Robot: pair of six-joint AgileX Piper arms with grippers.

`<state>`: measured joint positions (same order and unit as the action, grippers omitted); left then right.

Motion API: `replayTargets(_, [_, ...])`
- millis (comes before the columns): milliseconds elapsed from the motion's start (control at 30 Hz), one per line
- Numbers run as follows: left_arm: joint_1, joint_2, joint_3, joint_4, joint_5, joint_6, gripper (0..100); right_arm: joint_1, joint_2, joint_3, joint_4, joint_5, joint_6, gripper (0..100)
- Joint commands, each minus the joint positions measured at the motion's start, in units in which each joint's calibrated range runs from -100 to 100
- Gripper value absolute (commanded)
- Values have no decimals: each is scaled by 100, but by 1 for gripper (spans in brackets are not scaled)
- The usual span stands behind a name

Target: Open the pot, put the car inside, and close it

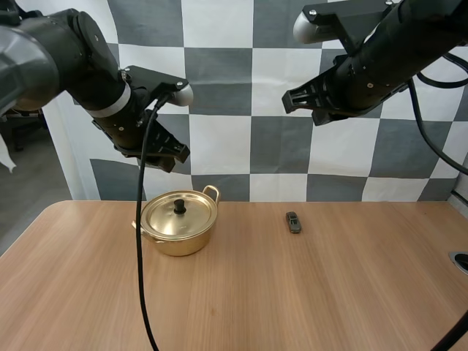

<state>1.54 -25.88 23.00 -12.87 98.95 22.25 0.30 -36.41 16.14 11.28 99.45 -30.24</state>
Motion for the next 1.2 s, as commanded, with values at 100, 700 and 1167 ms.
replayTargets(100, [-1,1,-2,101,105,450,100,-5,-10,6,5,11,3,0])
replayTargets(700, [-1,142,12,224,-1660,187,100,-5,-10,6,2,55,3,0])
replayTargets(1167, [-1,2013,12,224,-1586,70,100,-5,-10,6,2,55,3,0])
